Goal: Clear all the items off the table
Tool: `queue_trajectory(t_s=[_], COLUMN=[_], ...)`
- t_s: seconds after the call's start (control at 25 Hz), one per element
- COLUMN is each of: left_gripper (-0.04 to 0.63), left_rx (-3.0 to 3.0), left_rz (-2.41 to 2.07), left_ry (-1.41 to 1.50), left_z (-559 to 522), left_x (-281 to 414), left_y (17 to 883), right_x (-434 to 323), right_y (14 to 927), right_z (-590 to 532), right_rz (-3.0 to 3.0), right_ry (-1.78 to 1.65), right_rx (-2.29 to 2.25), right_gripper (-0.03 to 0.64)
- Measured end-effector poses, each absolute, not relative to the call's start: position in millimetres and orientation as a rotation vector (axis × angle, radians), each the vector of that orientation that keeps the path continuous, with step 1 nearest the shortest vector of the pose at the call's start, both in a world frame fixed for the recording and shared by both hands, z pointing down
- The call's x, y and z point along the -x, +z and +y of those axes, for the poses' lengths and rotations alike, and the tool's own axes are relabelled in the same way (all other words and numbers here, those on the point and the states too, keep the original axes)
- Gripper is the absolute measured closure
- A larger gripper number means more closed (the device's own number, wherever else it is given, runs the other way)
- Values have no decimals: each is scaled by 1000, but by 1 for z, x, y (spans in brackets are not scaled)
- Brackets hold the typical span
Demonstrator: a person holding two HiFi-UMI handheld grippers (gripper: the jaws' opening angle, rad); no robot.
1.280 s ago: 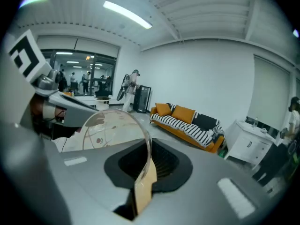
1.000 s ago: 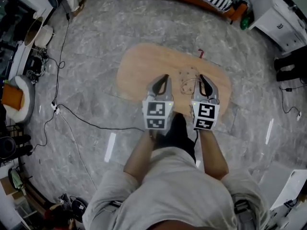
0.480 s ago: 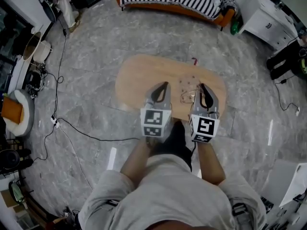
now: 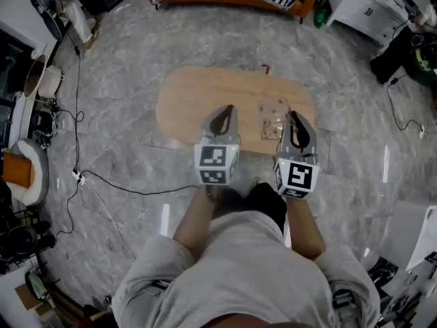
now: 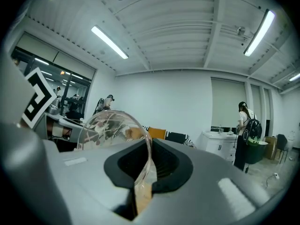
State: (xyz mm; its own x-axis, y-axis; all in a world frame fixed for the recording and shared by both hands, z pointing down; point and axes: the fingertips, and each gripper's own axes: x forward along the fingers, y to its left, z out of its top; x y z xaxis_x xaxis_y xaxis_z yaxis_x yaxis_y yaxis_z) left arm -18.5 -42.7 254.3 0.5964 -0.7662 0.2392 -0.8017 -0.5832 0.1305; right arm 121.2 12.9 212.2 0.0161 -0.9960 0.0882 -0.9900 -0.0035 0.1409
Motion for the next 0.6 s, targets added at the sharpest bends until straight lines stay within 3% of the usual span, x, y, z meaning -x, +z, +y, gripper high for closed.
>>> queue_trajectory(t_s=[0.6], left_gripper=[575], left_rx=[-2567], left_rz=[-1474], left_ry=[204], left_z=[69], left_x=[-45], left_y=[238], right_x=[-181], right_y=[207], right_z=[93], right_rz=[-2270], right_ry=[-65], right_rx=[-2044], right_gripper=[586])
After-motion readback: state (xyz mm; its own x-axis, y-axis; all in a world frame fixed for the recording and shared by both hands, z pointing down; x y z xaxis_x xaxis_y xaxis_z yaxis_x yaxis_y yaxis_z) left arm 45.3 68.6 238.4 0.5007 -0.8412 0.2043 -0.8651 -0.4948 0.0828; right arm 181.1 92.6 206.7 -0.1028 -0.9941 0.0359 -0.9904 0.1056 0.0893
